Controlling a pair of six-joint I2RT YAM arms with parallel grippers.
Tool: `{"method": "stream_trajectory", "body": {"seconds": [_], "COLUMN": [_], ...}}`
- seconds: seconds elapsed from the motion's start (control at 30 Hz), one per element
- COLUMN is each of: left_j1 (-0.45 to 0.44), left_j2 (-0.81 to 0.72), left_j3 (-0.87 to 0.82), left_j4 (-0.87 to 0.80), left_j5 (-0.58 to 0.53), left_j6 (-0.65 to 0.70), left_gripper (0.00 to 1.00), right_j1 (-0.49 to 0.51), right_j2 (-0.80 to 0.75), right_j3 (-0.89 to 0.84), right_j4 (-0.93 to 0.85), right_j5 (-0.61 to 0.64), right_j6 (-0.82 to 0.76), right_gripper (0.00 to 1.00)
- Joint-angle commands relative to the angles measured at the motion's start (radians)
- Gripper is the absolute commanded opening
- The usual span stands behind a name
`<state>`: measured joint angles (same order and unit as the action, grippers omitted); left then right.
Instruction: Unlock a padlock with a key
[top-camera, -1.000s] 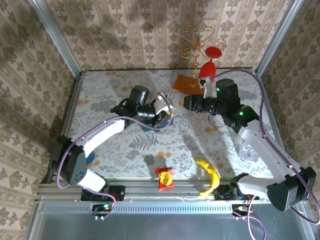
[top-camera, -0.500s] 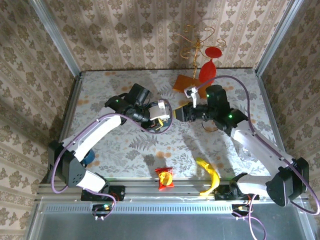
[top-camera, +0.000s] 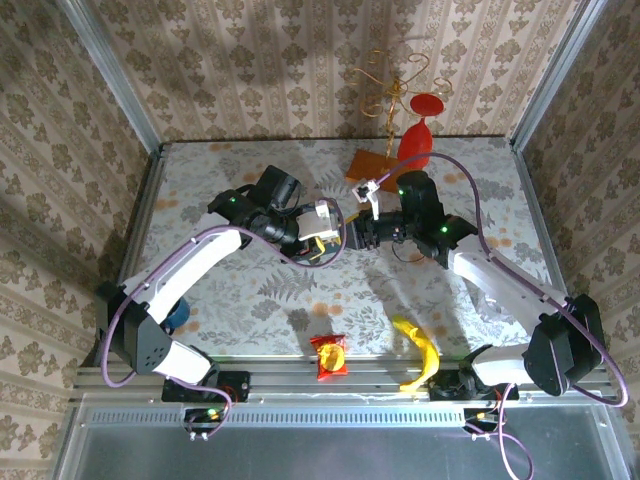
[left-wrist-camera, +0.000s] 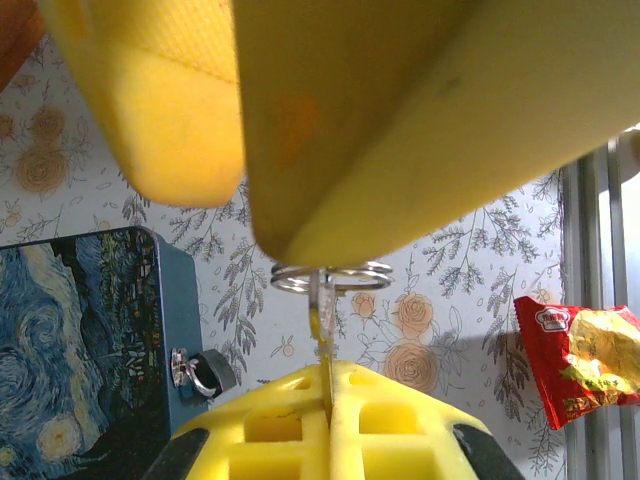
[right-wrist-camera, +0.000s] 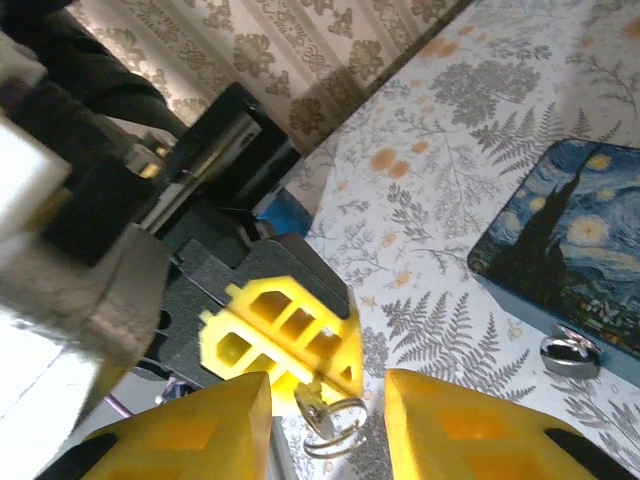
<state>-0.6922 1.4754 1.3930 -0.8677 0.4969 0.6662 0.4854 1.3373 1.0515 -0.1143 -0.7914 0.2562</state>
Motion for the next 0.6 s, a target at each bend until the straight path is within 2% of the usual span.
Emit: {"method": "stream_trajectory", "body": {"seconds": [0.0,0.37,0.57], "left_j1": [0.01,0.015,0.02], "left_j2": [-0.022,-0.033,-0.035], "left_j3": [0.0,-0.002,-0.008], "left_j4": [-0.013,0.006,0.009], "left_j5": [0.036,0.066,0.066], "left_j6": [0.023,0.022,0.02], "left_gripper": [0.0,0.0,0.0], "right_j1": [0.006,0.007,0.007], "right_j2": [0.0,0.038,0.042], "right_j3": [-0.016,-0.009,-0.01], "right_j4": [0.029,0.021,0.017], "right_j5": [-0.061,-0.078,-0.061], "right_j6": [-0.022,-0.022,-0.025], "right_gripper": [0.35,0.34,0.27]}}
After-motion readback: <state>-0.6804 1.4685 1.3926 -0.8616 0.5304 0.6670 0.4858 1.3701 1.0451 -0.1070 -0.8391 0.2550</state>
